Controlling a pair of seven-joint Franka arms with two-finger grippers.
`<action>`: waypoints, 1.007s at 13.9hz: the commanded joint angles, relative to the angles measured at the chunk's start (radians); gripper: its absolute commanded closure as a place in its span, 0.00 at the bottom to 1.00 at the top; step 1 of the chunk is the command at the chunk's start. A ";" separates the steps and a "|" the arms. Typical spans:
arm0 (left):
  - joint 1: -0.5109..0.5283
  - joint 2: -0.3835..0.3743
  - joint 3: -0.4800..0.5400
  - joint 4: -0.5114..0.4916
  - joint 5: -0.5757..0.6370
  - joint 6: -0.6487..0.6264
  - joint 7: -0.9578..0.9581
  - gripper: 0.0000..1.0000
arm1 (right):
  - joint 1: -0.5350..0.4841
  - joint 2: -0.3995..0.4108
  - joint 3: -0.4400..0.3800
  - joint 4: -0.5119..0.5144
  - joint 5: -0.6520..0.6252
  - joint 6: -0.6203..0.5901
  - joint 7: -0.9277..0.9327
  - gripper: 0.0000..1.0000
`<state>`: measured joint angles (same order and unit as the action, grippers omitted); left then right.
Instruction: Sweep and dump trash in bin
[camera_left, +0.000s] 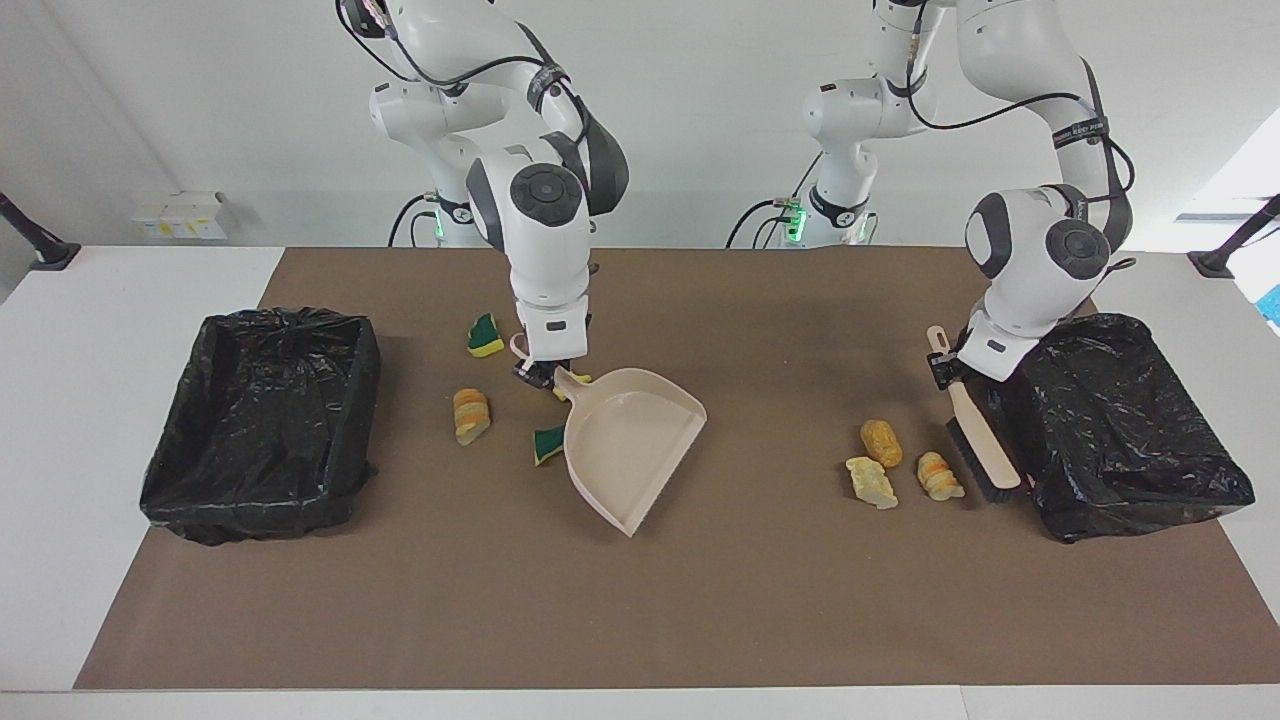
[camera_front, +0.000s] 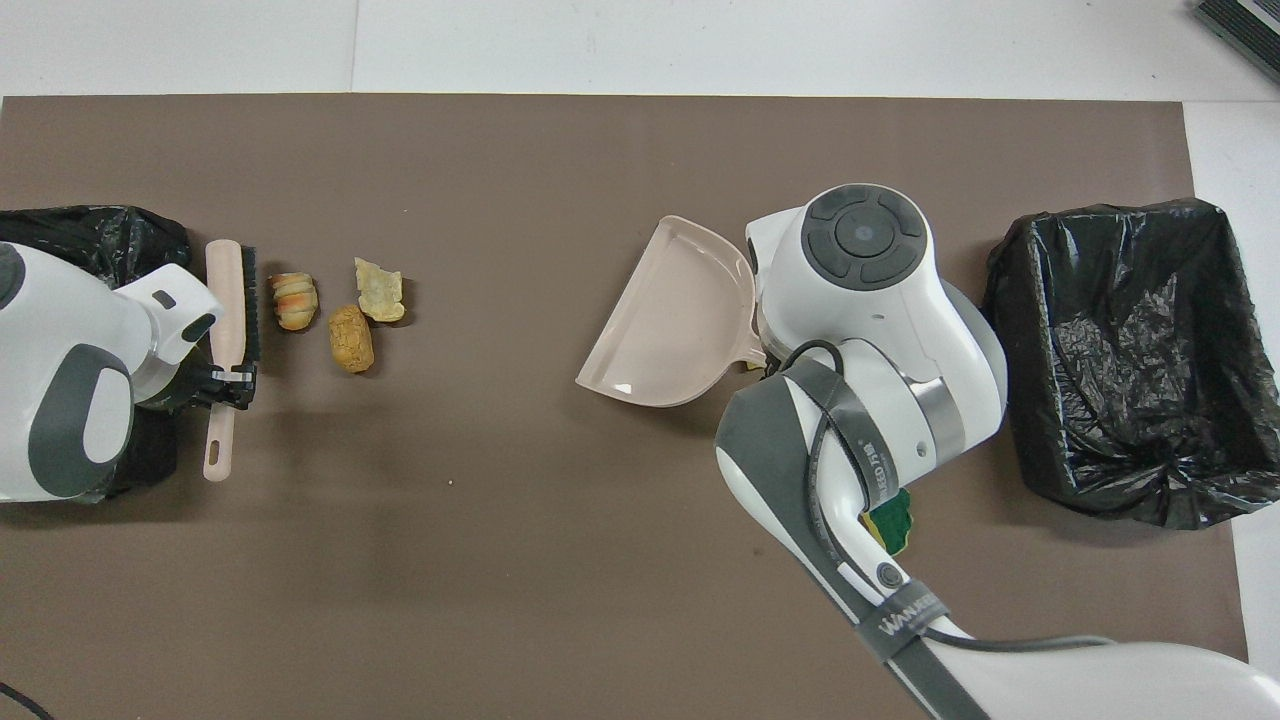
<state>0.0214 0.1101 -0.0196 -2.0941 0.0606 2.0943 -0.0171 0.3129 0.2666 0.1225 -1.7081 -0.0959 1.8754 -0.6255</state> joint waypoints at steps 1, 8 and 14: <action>-0.001 -0.007 -0.003 -0.014 -0.010 0.023 0.042 1.00 | 0.002 -0.035 0.005 -0.061 0.012 0.042 -0.118 1.00; -0.176 -0.023 -0.006 -0.029 -0.013 -0.009 -0.056 1.00 | 0.002 0.039 0.003 -0.058 -0.014 0.143 -0.327 1.00; -0.310 -0.053 -0.008 0.070 -0.086 -0.163 -0.181 1.00 | 0.003 0.054 0.003 -0.058 -0.048 0.162 -0.332 1.00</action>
<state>-0.2790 0.0966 -0.0466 -2.0690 0.0111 1.9948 -0.1813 0.3213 0.3154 0.1215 -1.7594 -0.1296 2.0127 -0.9287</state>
